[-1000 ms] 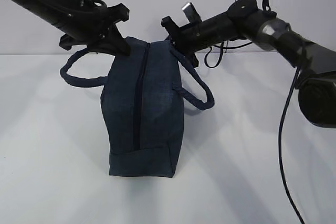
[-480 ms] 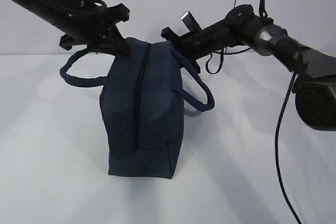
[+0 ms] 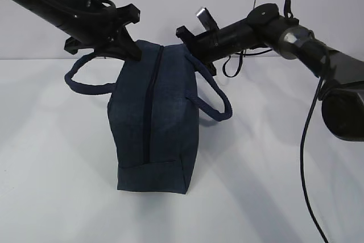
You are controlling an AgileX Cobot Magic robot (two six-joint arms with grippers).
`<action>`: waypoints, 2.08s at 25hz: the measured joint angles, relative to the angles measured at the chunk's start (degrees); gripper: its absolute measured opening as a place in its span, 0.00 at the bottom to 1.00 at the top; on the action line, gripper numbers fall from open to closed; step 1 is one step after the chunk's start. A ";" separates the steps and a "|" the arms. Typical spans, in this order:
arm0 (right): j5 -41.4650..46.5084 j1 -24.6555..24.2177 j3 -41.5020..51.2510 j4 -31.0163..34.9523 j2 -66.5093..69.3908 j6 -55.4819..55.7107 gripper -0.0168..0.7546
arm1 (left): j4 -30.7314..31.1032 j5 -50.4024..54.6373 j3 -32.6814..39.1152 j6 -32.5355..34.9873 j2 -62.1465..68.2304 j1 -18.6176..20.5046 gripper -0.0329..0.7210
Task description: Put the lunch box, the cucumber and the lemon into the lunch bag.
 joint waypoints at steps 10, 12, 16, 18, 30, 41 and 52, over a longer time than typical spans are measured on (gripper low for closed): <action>4.87 -4.10 -6.66 1.03 0.00 -0.55 0.34 | 0.00 0.23 0.00 0.23 0.00 0.00 0.05; 4.85 -5.18 -7.09 1.71 0.00 -0.55 0.34 | 0.00 0.97 0.00 0.54 0.00 0.00 0.05; 4.85 -6.17 -7.31 1.97 0.00 -0.65 0.34 | 0.00 1.98 -0.04 0.91 0.00 0.00 0.05; 4.89 -6.17 -7.31 2.11 0.00 -0.76 0.34 | 0.00 2.19 -0.04 0.99 0.00 0.00 0.05; 4.99 -6.17 -7.39 1.01 -3.58 -19.56 0.34 | -2.64 1.56 -0.04 1.12 0.00 0.00 0.05; 6.30 -6.32 -7.39 -32.41 -7.24 -21.54 0.34 | -3.06 -0.17 -0.04 1.12 0.00 0.00 0.06; 6.54 -6.57 3.47 -37.15 -22.26 -18.07 0.34 | -0.21 -1.72 -0.04 5.79 0.00 0.00 0.29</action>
